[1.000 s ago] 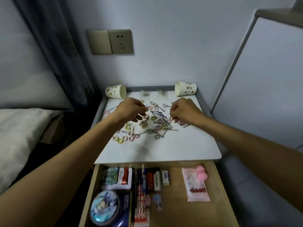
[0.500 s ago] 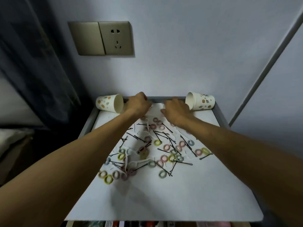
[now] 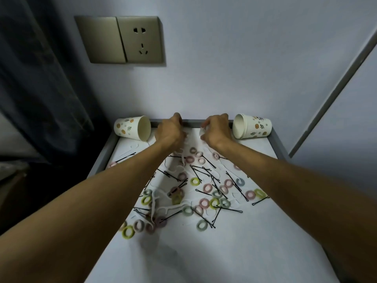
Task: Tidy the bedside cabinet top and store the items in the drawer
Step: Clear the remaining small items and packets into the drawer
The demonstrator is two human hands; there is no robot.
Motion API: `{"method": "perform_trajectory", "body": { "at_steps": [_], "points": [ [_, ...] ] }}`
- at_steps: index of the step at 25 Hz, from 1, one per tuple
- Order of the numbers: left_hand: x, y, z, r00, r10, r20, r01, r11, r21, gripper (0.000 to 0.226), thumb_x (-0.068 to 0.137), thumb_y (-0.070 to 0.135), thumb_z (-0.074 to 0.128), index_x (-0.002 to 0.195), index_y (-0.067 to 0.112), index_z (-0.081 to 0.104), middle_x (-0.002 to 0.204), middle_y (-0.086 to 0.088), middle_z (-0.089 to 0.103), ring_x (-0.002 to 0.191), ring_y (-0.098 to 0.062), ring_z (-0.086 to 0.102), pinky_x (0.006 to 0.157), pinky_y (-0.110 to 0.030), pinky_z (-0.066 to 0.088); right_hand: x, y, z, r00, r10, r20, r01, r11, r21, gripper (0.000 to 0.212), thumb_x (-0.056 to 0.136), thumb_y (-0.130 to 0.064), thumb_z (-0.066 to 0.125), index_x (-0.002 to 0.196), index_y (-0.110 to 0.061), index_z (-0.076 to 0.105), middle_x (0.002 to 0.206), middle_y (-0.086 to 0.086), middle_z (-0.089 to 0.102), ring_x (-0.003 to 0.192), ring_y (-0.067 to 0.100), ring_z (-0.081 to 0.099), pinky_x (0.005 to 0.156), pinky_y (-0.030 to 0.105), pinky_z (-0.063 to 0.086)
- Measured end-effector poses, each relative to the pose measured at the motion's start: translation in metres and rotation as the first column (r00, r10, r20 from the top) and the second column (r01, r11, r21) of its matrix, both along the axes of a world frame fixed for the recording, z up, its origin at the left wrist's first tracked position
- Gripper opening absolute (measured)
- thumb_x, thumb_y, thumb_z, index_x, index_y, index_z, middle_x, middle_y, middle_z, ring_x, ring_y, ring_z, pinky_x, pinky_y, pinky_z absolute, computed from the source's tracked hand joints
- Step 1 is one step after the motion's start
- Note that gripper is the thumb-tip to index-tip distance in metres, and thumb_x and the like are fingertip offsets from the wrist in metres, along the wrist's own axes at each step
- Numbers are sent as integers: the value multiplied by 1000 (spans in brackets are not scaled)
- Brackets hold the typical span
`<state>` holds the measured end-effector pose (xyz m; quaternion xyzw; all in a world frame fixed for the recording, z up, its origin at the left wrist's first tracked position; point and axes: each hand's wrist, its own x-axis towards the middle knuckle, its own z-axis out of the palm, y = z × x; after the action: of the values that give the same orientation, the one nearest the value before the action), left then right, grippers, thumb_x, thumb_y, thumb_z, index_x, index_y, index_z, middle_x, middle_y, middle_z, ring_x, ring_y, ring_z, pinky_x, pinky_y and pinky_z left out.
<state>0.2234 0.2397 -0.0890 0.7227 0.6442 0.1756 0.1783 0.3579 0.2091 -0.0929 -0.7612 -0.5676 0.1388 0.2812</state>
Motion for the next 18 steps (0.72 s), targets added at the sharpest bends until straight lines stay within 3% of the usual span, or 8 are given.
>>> {"method": "perform_trajectory", "body": {
  "at_steps": [3, 5, 7, 8, 10, 12, 16, 18],
  "points": [
    [0, -3, 7, 989, 24, 145, -24, 1000, -5, 26, 90, 1, 57, 112, 15, 57, 107, -14, 64, 90, -32, 65, 72, -37, 58, -5, -13, 9, 993, 4, -115, 7, 996, 90, 31, 81, 4, 73, 108, -9, 70, 129, 13, 47, 105, 22, 59, 92, 21, 48],
    [-1, -13, 16, 970, 1, 242, -9, 999, 31, 26, 87, -4, 59, 104, 14, 62, 102, -13, 64, 81, -26, 62, 51, -21, 50, -9, -33, 17, 975, 48, -216, -14, 988, 157, 34, 76, 0, 78, 107, -11, 72, 123, 10, 56, 107, 18, 59, 94, 24, 50],
    [-9, -32, 29, 943, -32, 331, 7, 997, 76, 22, 84, -5, 62, 94, 14, 65, 91, -9, 64, 67, -20, 59, 38, -14, 41, -13, -66, 27, 931, 100, -351, -21, 975, 222, 30, 74, -12, 81, 103, -14, 74, 114, 7, 63, 101, 14, 62, 88, 24, 52],
    [-16, -45, 36, 916, -43, 399, 15, 997, 74, 21, 83, -5, 63, 87, 15, 66, 84, -7, 64, 66, -20, 60, 39, -13, 42, -15, -86, 33, 895, 125, -429, -17, 969, 248, 24, 76, -18, 80, 99, -17, 75, 109, 4, 65, 97, 12, 63, 84, 25, 53],
    [-33, -81, 50, 836, -53, 547, 58, 998, 8, 26, 83, -8, 63, 74, 16, 69, 76, -3, 67, 76, -25, 66, 62, -24, 56, -20, -130, 45, 813, 169, -557, -5, 959, 283, 7, 83, -24, 75, 88, -19, 75, 98, -1, 67, 90, 10, 65, 81, 27, 53],
    [-47, -123, 56, 780, -37, 625, 117, 989, -88, 31, 86, -8, 60, 73, 16, 72, 80, -2, 71, 86, -23, 68, 81, -30, 57, -24, -170, 52, 769, 185, -612, 5, 955, 296, 6, 85, -21, 73, 86, -16, 75, 96, -2, 68, 86, 10, 66, 80, 24, 53],
    [-73, -222, 61, 682, 26, 730, 220, 946, -239, 16, 89, 8, 60, 85, 9, 75, 83, -3, 75, 81, -12, 70, 78, -27, 54, -39, -247, 61, 668, 225, -709, -64, 967, 247, 14, 81, -7, 74, 91, -17, 73, 107, 3, 69, 94, 13, 66, 76, 19, 52],
    [-82, -265, 62, 634, 66, 770, 273, 913, -303, 24, 91, 24, 61, 90, 5, 75, 84, -5, 76, 81, -13, 70, 77, -27, 55, -50, -283, 64, 662, 237, -711, -112, 969, 219, 20, 80, -5, 75, 93, -19, 71, 110, 3, 68, 95, 14, 66, 78, 22, 53]
  ]
}}
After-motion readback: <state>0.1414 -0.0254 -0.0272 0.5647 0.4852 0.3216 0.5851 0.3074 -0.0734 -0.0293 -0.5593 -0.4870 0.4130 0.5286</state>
